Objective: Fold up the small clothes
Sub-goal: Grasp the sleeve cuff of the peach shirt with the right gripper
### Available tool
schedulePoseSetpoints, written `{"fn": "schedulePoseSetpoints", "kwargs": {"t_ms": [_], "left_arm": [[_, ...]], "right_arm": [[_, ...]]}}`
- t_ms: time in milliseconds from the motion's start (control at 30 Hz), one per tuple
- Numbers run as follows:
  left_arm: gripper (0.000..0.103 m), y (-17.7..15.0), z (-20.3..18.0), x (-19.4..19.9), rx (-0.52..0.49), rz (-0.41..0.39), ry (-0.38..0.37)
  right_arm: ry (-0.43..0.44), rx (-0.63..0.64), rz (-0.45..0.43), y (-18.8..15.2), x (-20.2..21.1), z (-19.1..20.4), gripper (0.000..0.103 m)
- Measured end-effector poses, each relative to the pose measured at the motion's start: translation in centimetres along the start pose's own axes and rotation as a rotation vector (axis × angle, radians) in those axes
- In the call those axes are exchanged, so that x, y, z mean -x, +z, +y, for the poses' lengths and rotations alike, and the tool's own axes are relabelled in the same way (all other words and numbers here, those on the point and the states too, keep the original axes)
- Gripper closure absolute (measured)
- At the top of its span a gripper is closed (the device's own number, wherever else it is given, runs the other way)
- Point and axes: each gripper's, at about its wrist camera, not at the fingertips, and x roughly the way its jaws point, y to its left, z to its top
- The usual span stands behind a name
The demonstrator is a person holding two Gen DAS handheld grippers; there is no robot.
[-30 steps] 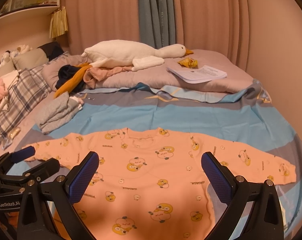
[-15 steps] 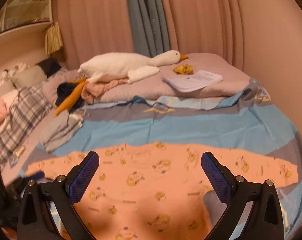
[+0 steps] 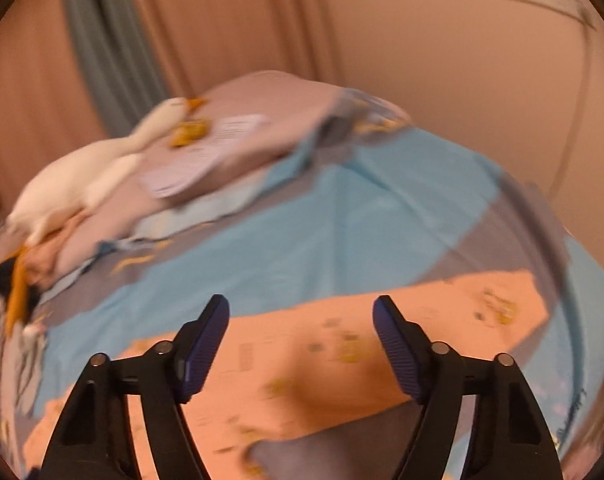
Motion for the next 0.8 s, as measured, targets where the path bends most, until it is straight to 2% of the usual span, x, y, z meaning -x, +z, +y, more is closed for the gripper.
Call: {"fn": "schedulePoseSetpoints", "kwargs": {"t_ms": [67,200,333,467,667,800], "left_arm": [[0.001,0.0,-0.1,-0.3,-0.004,0.001,0.004],[0.001,-0.2,-0.3,-0.9,-0.011,0.01,0.01],[0.001,-0.3,-0.3,-1.5,-0.02,0.022,0.018],[0.001,-0.3,-0.3,-2.1,-0.018,0.029,0.035],[0.001,-0.4,-0.6,-2.3,-0.028,0.024,0.046],[0.001,-0.4,-0.7,-2.2,-0.053,0.011,0.069]], "right_arm": [[-0.032,-0.073,0.025,0.1,-0.7,-1.7,0.029],[-0.199,-0.184,0.042,0.1,-1.9,-5.8,0.032],[-0.237,-0.311,0.045,-0.1,-2.3,-10.1,0.036],[-0.377,-0.404,0.068,-1.5,-2.4,-13.4,0.036],[-0.387,-0.511,0.086,-2.6,-2.4,-16.2,0.039],[-0.361,-0.538,0.069,-2.7,-2.6,-17.0,0.049]]}}
